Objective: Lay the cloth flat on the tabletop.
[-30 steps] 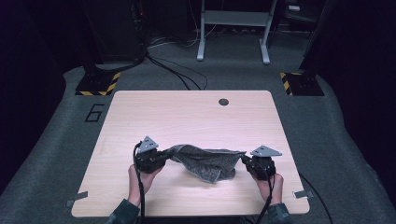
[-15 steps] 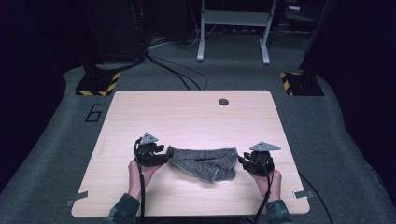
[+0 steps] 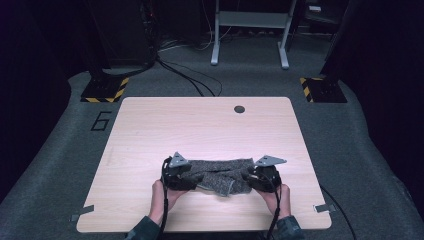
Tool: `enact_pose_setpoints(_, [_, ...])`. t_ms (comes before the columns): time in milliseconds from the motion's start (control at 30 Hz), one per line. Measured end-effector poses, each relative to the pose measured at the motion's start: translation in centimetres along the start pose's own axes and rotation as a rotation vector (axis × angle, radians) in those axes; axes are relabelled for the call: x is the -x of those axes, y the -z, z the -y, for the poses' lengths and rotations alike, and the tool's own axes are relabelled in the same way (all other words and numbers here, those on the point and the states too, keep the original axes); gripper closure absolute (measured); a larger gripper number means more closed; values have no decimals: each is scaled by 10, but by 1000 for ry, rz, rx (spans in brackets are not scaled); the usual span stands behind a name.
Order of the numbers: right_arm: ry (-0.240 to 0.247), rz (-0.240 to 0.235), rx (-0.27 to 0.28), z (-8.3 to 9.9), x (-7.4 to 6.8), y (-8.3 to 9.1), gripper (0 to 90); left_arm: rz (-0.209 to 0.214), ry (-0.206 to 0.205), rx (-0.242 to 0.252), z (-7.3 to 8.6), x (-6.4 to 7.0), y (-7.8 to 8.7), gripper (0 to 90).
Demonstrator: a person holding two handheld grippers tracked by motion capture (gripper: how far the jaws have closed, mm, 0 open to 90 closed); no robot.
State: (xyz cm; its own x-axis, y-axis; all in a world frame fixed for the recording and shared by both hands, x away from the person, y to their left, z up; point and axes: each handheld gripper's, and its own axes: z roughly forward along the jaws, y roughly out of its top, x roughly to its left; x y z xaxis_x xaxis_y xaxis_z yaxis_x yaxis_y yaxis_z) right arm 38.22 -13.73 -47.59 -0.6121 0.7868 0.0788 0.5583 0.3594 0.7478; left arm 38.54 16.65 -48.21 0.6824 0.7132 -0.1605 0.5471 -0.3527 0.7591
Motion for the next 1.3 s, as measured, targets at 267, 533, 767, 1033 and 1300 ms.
enact_pose_setpoints(267, [-3, -19, -96, 9, -2, -24, 676, 21, 4, -94, 18, -7, -19, 351])
enact_pose_setpoints(533, [20, -36, -142, 22, -9, -23, 687, 36, 14, -107, 27, -10, -18, 360])
enact_pose_setpoints(767, [-8, -41, -64, 26, -7, -2, 595, 63, 36, -71, 28, -8, -2, 312])
enact_pose_setpoints(1033, [-56, -4, -12, 4, 25, 10, 436, -50, 46, -4, 4, -38, 18, 218])
enact_pose_setpoints(1300, [-91, 53, -71, -16, 54, -21, 448, -120, 82, -65, -3, -67, -5, 257])
